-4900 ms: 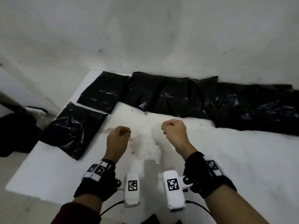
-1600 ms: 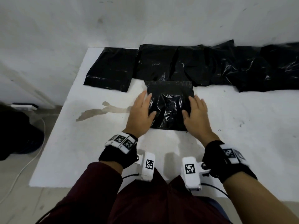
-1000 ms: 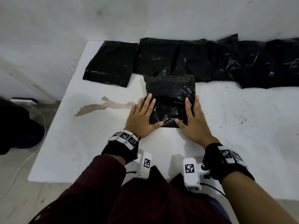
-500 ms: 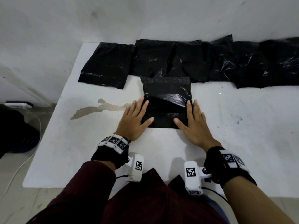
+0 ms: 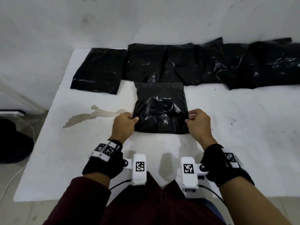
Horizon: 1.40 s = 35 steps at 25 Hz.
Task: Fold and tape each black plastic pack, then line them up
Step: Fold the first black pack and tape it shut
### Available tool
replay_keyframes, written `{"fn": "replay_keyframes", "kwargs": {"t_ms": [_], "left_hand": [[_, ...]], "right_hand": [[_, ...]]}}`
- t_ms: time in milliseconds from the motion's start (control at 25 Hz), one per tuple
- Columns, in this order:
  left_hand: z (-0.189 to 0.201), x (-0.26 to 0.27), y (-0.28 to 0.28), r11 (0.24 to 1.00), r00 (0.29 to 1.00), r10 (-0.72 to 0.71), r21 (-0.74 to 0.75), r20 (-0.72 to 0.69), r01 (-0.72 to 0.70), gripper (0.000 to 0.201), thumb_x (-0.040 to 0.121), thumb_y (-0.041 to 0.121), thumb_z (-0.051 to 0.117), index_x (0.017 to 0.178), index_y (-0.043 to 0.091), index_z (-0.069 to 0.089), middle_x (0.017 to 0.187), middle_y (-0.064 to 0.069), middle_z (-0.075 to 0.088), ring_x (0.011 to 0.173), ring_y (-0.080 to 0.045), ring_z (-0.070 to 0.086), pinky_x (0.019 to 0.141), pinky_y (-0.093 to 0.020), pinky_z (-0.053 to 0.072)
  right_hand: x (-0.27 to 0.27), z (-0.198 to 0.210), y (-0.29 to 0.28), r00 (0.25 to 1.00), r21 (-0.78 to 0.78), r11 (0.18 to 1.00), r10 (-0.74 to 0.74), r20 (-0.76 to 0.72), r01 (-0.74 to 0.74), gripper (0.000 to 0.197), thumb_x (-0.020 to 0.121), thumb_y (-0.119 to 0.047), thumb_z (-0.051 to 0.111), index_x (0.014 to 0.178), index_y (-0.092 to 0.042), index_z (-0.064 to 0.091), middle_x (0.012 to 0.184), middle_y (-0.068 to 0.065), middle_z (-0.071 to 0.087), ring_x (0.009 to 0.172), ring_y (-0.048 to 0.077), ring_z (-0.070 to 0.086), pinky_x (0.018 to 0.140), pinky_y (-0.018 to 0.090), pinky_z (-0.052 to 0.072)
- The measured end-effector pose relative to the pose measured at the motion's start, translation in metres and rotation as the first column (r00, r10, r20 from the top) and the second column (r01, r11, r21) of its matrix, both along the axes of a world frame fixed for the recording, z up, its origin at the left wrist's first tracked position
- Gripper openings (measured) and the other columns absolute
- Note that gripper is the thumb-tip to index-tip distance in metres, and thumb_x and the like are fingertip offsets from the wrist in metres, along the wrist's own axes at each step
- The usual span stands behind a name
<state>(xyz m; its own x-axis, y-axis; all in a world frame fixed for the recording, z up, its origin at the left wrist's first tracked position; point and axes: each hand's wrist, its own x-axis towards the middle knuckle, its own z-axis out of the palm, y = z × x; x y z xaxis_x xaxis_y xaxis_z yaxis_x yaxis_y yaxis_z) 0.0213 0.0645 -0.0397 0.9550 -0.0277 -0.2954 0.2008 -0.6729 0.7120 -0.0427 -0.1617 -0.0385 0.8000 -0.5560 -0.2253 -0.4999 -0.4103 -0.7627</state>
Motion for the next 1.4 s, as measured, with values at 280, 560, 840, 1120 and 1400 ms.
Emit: {"fn": "replay_keyframes", "kwargs": {"t_ms": [280, 560, 840, 1120, 1400], "left_hand": [[0.003, -0.024, -0.004, 0.876, 0.744, -0.481, 0.219, 0.464, 0.429, 0.045, 0.094, 0.033, 0.045, 0.131, 0.006, 0.049, 0.141, -0.008, 0.042, 0.128, -0.015, 0.035, 0.105, -0.029, 0.027], [-0.024, -0.031, 0.002, 0.512, 0.539, -0.84, 0.418, 0.062, 0.75, 0.083, 0.074, 0.071, -0.011, 0.144, 0.026, -0.006, 0.148, 0.015, -0.02, 0.134, -0.003, -0.028, 0.103, -0.013, -0.023], [-0.023, -0.02, 0.026, 0.812, 0.617, -0.562, 0.227, 0.552, 0.537, 0.034, 0.074, 0.017, 0.053, 0.098, -0.001, 0.069, 0.107, -0.014, 0.066, 0.105, -0.014, 0.05, 0.094, -0.018, 0.037], [-0.031, -0.014, 0.04, 0.759, 0.614, -0.651, 0.376, 0.447, 0.532, 0.04, 0.063, -0.003, 0.063, 0.103, 0.001, 0.069, 0.11, -0.012, 0.065, 0.101, -0.026, 0.06, 0.09, -0.029, 0.043], [-0.02, -0.023, 0.037, 0.742, 0.61, -0.671, 0.403, 0.422, 0.536, 0.047, 0.076, 0.027, 0.044, 0.109, 0.003, 0.067, 0.11, -0.01, 0.066, 0.101, -0.022, 0.06, 0.089, -0.029, 0.045]], "right_hand": [[-0.012, -0.011, 0.016, 0.81, -0.525, 0.772, 0.537, 0.236, -0.359, 0.038, 0.094, -0.014, 0.048, 0.129, -0.001, 0.051, 0.141, 0.016, 0.044, 0.128, 0.031, 0.035, 0.109, 0.037, 0.029], [-0.026, -0.042, 0.006, 0.623, -0.496, 0.536, 0.782, -0.011, -0.683, 0.043, 0.096, -0.028, 0.035, 0.134, -0.016, 0.051, 0.15, 0.001, 0.036, 0.14, 0.018, 0.025, 0.114, 0.035, 0.025], [-0.038, -0.04, -0.01, 0.784, -0.585, 0.752, 0.546, 0.295, -0.304, 0.039, 0.071, -0.014, 0.046, 0.101, -0.006, 0.069, 0.106, 0.009, 0.066, 0.103, 0.021, 0.045, 0.088, 0.036, 0.047], [-0.035, -0.039, -0.016, 0.741, -0.706, 0.613, 0.645, 0.188, -0.355, 0.03, 0.069, -0.003, 0.052, 0.092, -0.003, 0.07, 0.101, 0.013, 0.066, 0.096, 0.025, 0.048, 0.079, 0.039, 0.053], [-0.039, -0.03, -0.024, 0.741, -0.619, 0.706, 0.609, 0.283, -0.344, 0.028, 0.083, -0.016, 0.042, 0.087, -0.004, 0.067, 0.092, 0.007, 0.069, 0.097, 0.018, 0.048, 0.081, 0.028, 0.045]]}}
